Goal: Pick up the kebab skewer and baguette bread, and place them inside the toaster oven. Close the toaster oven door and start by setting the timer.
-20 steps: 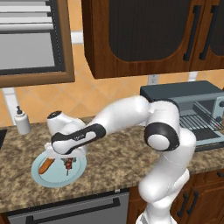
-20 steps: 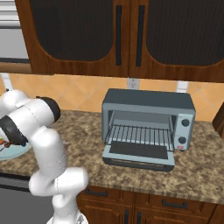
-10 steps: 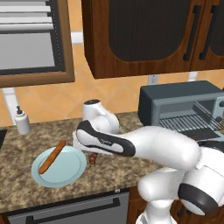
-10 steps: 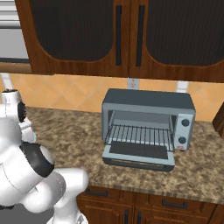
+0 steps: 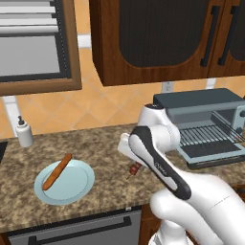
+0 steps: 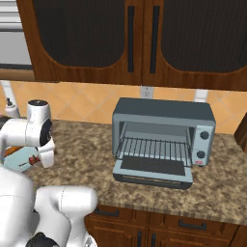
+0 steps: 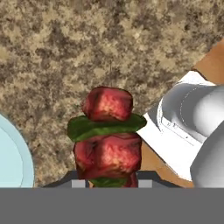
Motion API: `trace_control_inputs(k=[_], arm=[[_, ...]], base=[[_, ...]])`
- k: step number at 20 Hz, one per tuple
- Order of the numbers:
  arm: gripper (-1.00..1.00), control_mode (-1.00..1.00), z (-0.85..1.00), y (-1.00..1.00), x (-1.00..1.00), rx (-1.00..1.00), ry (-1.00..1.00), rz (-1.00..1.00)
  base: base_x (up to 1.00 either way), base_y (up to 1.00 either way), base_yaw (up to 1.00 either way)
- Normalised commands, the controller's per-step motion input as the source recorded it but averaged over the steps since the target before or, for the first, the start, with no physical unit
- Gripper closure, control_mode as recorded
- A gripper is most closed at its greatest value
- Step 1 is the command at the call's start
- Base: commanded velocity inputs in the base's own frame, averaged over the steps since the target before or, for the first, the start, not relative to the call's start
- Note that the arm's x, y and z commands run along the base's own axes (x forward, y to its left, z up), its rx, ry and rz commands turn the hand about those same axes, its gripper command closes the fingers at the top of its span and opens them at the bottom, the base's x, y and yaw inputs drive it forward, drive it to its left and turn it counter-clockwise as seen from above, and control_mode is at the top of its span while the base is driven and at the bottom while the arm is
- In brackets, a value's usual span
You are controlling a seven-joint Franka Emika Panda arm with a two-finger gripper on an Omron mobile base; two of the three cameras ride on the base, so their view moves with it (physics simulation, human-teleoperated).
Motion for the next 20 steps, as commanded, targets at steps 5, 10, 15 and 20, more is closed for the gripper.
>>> trace_control_inputs(k=[5,10,15,20], arm=[[1.00,-1.00,0.33,-0.99,-0.24,0.06,-0.12,-0.34],[1.00,-1.00,0.59,-0.99,-0.28,0.09,-0.04,-0.29],[1.00,-1.00,0.63,-0.94,-0.38,0.03,-0.04,-0.23],[1.00,-1.00,0.37,-0.82,-0.14,0.00,-0.08,-0.18]], base=[[0.00,0.00,0.00],[0.00,0.00,0.00],[0.00,0.00,0.00],[0.00,0.00,0.00]])
